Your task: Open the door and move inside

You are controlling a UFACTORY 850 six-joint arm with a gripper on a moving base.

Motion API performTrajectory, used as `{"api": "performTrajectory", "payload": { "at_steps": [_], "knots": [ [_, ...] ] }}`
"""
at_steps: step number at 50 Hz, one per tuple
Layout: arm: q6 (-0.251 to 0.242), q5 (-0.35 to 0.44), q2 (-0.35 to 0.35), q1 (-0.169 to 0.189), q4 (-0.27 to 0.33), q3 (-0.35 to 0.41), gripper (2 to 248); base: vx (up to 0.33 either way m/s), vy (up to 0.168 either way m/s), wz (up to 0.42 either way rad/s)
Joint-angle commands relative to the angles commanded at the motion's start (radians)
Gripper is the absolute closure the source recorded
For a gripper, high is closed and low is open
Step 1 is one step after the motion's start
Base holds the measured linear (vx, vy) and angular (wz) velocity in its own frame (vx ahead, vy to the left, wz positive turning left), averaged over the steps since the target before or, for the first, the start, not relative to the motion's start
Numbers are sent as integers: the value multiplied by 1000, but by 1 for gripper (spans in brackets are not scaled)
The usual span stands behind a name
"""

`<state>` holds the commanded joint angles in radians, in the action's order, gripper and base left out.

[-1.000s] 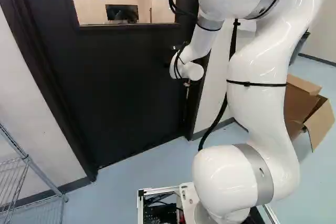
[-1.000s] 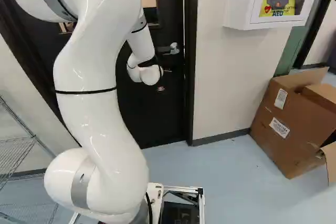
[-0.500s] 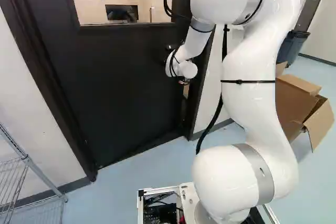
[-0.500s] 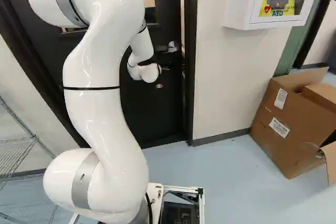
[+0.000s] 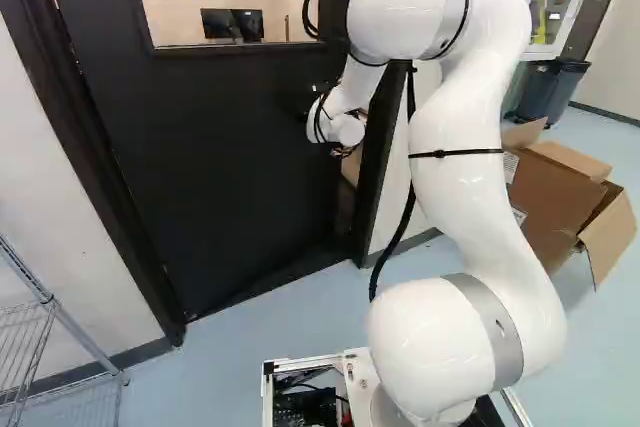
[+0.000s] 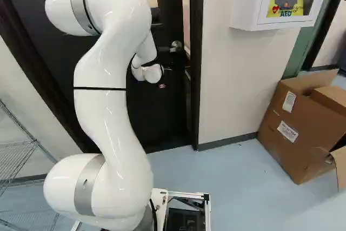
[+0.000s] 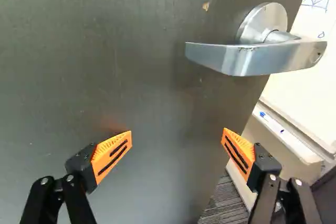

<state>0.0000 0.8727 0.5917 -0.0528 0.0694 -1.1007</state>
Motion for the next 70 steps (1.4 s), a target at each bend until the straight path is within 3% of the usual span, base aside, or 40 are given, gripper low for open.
{"api": "performTrajectory", "payload": {
  "at_steps": [59,70],
  "knots": [
    [0,0,291,-61,0,-405,3,0,0,0],
    [0,0,310,-64,0,-432,3,0,0,0]
  ]
}}
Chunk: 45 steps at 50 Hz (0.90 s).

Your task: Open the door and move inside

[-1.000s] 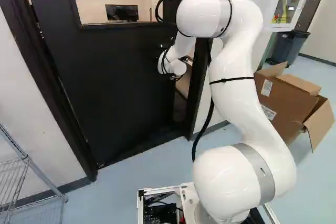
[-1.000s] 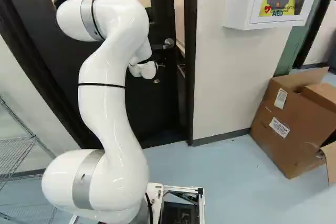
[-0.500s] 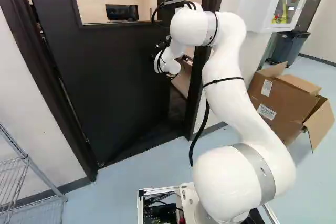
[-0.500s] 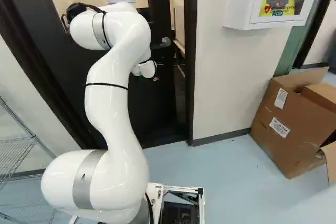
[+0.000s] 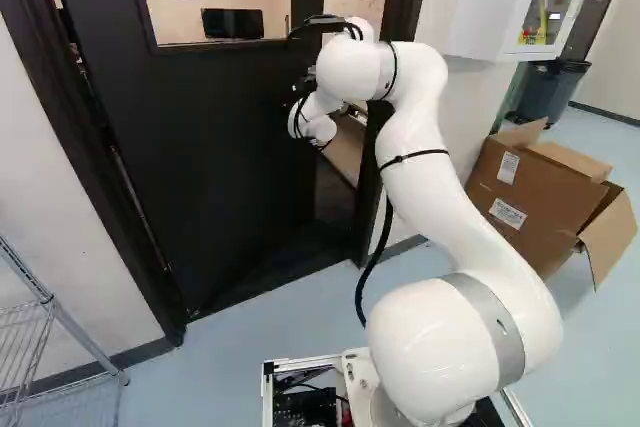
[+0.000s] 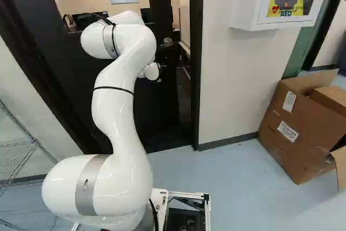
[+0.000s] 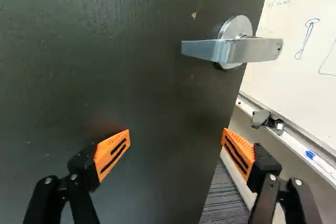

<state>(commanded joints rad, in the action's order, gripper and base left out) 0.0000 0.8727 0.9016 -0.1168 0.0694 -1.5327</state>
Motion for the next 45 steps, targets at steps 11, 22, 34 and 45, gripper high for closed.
{"api": "performTrajectory", "payload": {
  "at_steps": [11,22,34,45],
  "knots": [
    [0,0,-13,-1,0,18,3,0,0,0],
    [0,0,-64,0,0,92,3,0,0,0],
    [0,0,-126,3,0,180,3,0,0,0],
    [0,0,-182,6,0,258,3,0,0,0]
  ]
}}
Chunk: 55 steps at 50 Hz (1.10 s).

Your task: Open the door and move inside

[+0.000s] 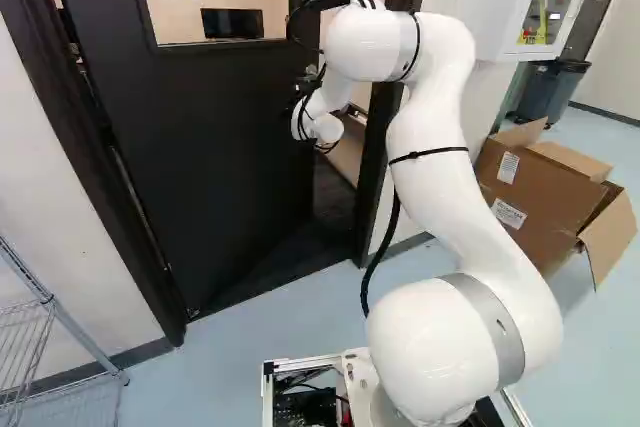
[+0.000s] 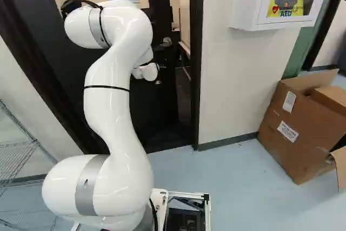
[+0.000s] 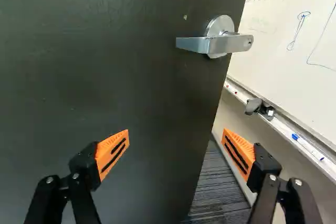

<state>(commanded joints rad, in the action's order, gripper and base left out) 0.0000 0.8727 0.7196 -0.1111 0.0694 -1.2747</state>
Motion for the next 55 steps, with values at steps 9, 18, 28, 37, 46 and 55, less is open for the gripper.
{"api": "performTrajectory", "payload": {
  "at_steps": [9,18,28,37,46,55],
  "knots": [
    [0,0,-45,3,0,62,3,0,0,0],
    [0,0,-88,6,0,121,3,0,0,0],
    [0,0,-137,10,0,186,3,0,0,0],
    [0,0,-180,16,0,244,3,0,0,0],
    [0,0,-223,23,0,300,3,0,0,0],
    [0,0,-264,33,0,353,3,0,0,0]
  ]
}}
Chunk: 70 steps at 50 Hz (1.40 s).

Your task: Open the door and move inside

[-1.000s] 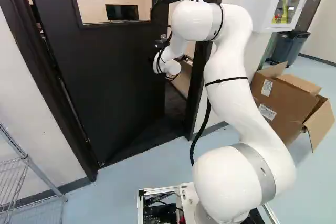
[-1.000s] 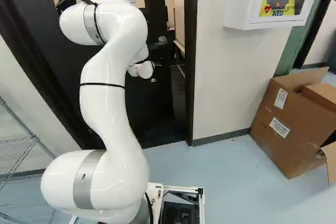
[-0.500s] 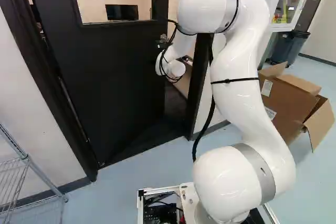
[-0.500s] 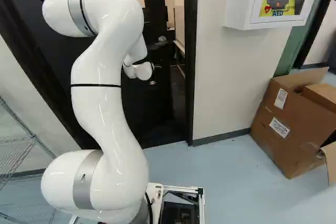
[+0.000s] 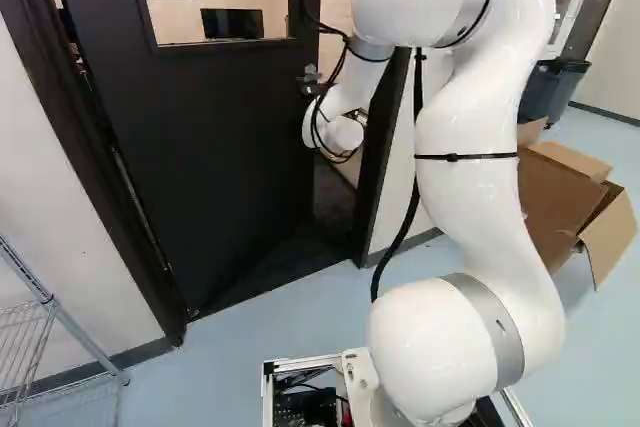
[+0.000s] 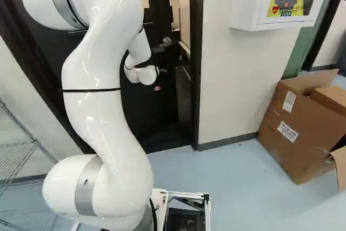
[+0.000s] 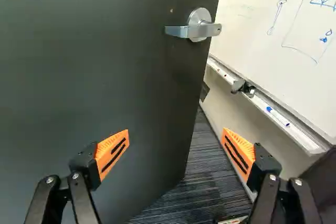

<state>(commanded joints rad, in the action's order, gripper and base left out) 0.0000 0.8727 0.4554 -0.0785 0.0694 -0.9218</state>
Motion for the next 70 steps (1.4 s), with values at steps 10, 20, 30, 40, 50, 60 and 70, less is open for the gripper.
{"api": "performTrajectory", "payload": {
  "at_steps": [10,20,30,40,50,60,70],
  "knots": [
    [0,0,-45,12,0,57,3,0,0,0],
    [0,0,-91,24,0,114,3,0,0,0],
    [0,0,-134,37,0,167,3,0,0,0],
    [0,0,-180,51,0,221,3,0,0,0],
    [0,0,-227,63,0,276,3,0,0,0],
    [0,0,-275,73,0,331,3,0,0,0],
    [0,0,-324,82,0,385,3,0,0,0]
  ]
}}
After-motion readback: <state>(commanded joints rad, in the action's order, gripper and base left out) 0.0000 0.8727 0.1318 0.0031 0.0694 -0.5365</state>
